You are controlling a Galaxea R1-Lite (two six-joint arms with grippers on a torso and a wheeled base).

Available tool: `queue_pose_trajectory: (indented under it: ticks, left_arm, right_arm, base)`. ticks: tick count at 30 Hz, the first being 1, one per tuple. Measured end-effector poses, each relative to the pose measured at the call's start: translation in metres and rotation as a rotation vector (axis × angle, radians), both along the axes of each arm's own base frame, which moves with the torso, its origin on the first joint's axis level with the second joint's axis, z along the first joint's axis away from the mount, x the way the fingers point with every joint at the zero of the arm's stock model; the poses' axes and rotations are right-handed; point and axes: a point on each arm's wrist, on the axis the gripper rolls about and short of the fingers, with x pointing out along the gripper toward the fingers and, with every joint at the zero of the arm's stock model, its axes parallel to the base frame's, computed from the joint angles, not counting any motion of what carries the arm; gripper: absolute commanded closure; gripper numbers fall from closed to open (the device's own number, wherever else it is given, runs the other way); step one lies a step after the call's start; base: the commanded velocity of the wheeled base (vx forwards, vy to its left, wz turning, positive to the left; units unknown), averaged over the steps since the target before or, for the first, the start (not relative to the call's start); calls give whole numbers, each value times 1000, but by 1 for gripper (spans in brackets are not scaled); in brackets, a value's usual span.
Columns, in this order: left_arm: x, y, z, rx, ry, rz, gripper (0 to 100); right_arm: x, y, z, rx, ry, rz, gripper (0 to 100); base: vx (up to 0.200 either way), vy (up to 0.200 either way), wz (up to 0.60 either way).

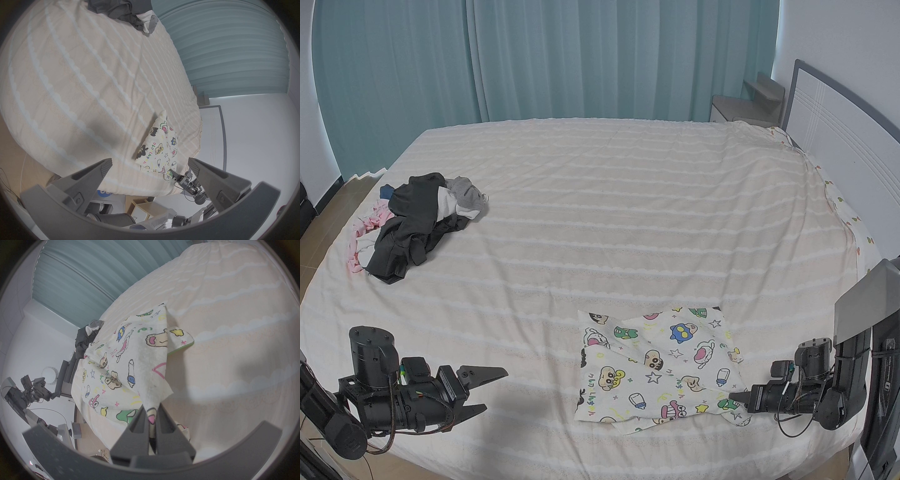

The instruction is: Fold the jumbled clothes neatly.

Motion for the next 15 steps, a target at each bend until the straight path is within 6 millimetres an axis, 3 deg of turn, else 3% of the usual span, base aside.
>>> queue_pose_trajectory:
  ticks: [5, 6, 15]
  left_arm:
    - [0, 0, 0, 1, -1, -1, 0]
    - [0, 0, 0, 1, 0, -1, 0]
    - [1, -1, 0, 12, -9, -6, 0]
  right_arm:
    - [-2, 0, -1, -12, -23, 17, 100]
    - [-3, 1, -1, -14, -21, 20, 0]
    - [-5, 1, 12, -19, -71, 32, 0]
  base:
    - [0, 0, 0]
    - [0, 0, 0]
    - [0, 0, 0]
